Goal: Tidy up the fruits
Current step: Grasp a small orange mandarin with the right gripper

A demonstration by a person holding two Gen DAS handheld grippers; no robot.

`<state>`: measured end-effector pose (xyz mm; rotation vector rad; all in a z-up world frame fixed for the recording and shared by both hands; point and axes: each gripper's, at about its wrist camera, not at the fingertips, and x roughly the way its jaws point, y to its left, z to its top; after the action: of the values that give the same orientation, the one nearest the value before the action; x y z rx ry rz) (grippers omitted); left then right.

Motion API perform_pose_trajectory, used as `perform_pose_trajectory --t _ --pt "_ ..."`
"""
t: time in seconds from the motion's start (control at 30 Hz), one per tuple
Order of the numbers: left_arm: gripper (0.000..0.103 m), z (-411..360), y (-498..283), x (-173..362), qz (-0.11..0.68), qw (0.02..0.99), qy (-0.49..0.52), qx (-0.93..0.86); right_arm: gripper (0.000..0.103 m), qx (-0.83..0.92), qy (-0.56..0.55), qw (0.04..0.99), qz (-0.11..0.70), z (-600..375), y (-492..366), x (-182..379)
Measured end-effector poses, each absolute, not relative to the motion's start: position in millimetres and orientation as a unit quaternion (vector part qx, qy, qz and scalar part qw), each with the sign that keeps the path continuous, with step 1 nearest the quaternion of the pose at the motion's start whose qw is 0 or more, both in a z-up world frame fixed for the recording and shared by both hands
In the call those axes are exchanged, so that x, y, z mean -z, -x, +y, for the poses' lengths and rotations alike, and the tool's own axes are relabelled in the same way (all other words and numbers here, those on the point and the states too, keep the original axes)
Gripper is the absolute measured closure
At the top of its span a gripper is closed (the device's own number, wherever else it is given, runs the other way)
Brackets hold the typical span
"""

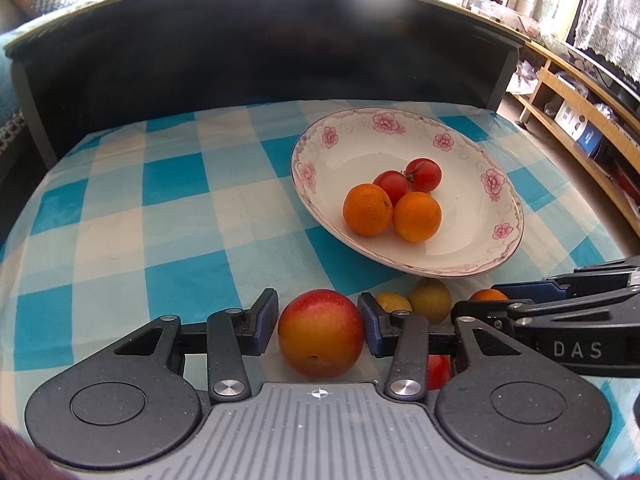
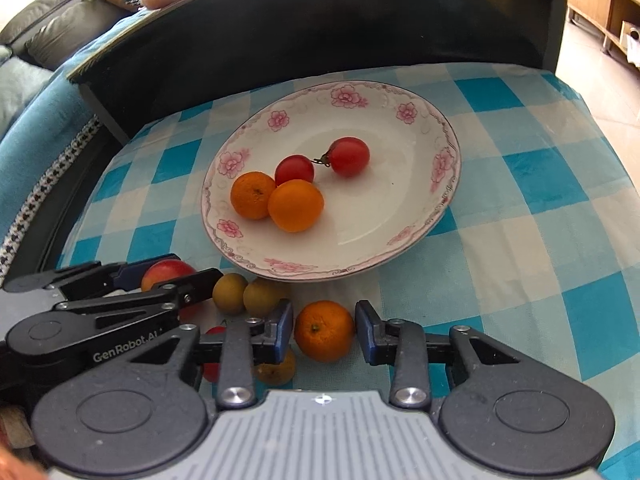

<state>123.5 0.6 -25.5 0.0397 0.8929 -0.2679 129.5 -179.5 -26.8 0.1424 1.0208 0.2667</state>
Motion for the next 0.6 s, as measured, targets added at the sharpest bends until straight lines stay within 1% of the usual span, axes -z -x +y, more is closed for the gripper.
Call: perform_pose_trajectory --t 0.1,0.17,0.27,0.6 --pt "0.050 0 -123 27 0.425 0.896 -0.024 0.127 0.064 -0.131 -0.054 0.862 0.486 -177 -127 27" --pt "0.053 0 -123 26 0.425 0.896 -0.026 0.125 0.064 -0.130 -0.052 0.863 0.485 -177 -125 27" --pt "0.053 -2 -120 26 0.425 0.896 -0.035 0.123 0.066 -0.128 -0.040 0.866 0.481 -175 -122 27" --pt "0.054 6 -103 24 0.437 0.892 -0.032 0.114 0.067 -0.112 -0.035 0.868 0.483 -184 -107 22"
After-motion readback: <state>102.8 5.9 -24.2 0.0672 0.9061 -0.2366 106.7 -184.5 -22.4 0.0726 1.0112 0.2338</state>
